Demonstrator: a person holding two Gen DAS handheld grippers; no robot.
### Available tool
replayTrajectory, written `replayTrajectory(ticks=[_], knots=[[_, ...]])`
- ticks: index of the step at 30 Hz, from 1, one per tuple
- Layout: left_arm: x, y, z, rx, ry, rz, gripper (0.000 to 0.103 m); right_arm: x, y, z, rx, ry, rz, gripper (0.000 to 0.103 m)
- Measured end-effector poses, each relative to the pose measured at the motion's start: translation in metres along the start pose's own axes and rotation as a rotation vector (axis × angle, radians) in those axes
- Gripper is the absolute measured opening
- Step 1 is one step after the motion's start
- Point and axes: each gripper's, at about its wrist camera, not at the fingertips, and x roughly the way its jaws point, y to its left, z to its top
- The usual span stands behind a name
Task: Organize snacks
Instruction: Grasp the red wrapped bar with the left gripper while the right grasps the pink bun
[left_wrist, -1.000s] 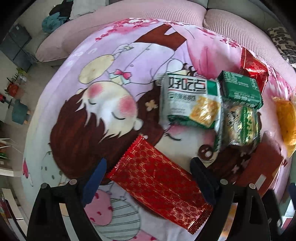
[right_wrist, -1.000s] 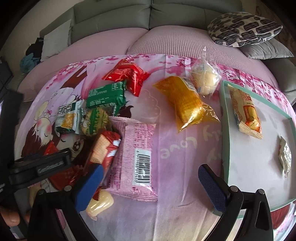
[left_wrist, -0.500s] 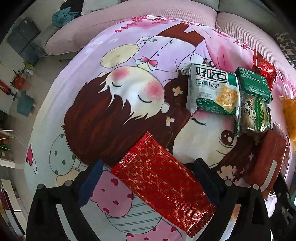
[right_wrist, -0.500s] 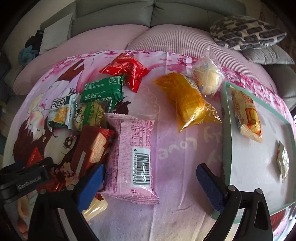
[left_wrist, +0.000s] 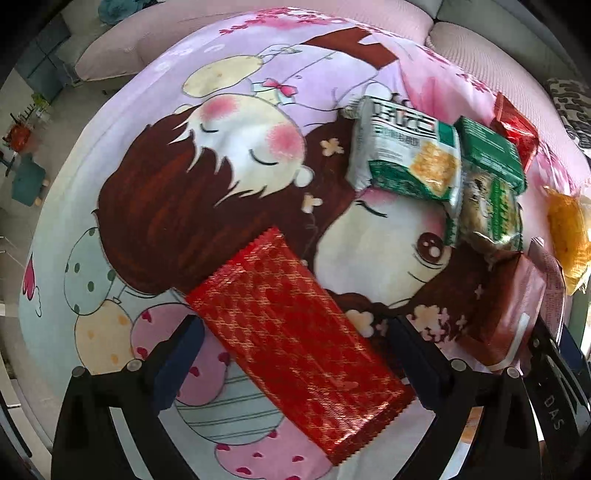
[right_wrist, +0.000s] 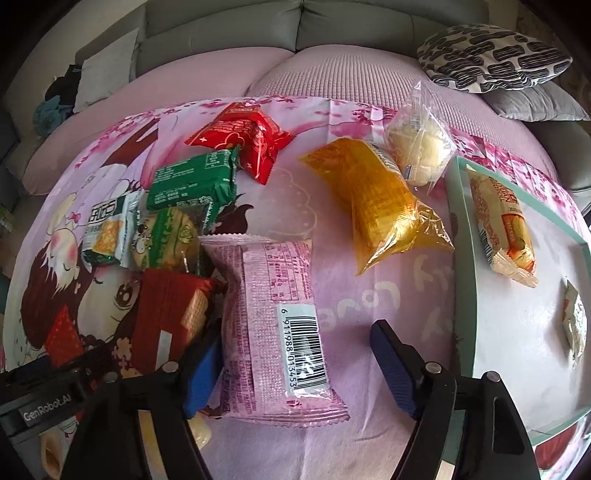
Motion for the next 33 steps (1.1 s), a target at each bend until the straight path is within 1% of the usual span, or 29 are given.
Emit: replayTrajectory(ticks=[1,2,3,4,6,7,8,9,12,14,16,17,18,22,25,33], knots=[[0.0,-0.004,-0.001,0.008,-0.003,-0.006,0.098,0.001,-0.002,0.001,0.006,-0.002,-0.002,0.079],[-0.002,-0.008,-0.002,0.015,-0.009,-0.012,0.094,0.001,-0.003,0.001,0.012,-0.001,-0.003,0.079],[-0.003,-0.012,-0.002,0.026,-0.016,-0.015,0.087,0.002,-0.006,0.001,0.019,0.001,-0.005,0.078],[-0.004,-0.017,-0.003,0.043,-0.026,-0.017,0.084,0.002,-0.008,0.002,0.025,0.002,-0.008,0.078],[-0.007,-0.03,-0.005,0.077,-0.045,-0.011,0.07,0.002,-0.013,0.003,0.037,0.001,-0.014,0.076],[-0.009,-0.035,-0.007,0.1,-0.055,-0.01,0.066,0.002,-0.014,0.003,0.042,0.002,-0.012,0.074],[-0.01,-0.04,-0.008,0.12,-0.063,-0.009,0.058,0.002,-0.016,0.004,0.048,-0.001,-0.015,0.074],[-0.011,-0.044,-0.01,0.134,-0.069,-0.008,0.056,0.002,-0.018,0.004,0.052,-0.004,-0.017,0.072],[-0.012,-0.058,-0.01,0.162,-0.078,0.007,0.054,0.002,-0.019,0.004,0.056,-0.01,-0.016,0.066],[-0.014,-0.061,-0.009,0.156,-0.075,-0.004,0.052,0.001,-0.019,0.004,0.054,-0.016,-0.012,0.062],[-0.016,-0.066,-0.005,0.151,-0.073,-0.007,0.052,0.0,-0.019,0.004,0.052,-0.023,-0.004,0.055],[-0.017,-0.066,-0.001,0.15,-0.072,-0.007,0.051,-0.001,-0.019,0.004,0.052,-0.026,0.001,0.054],[-0.016,-0.068,0.006,0.15,-0.072,-0.007,0.051,-0.001,-0.019,0.004,0.052,-0.027,0.002,0.052],[-0.017,-0.07,0.004,0.142,-0.072,-0.009,0.051,-0.002,-0.02,0.003,0.058,-0.029,0.007,0.048],[-0.016,-0.07,0.012,0.134,-0.074,-0.014,0.05,-0.003,-0.021,0.003,0.063,-0.031,0.016,0.047],[-0.015,-0.071,0.018,0.111,-0.087,-0.013,0.048,-0.005,-0.018,0.004,0.06,-0.033,0.031,0.044]])
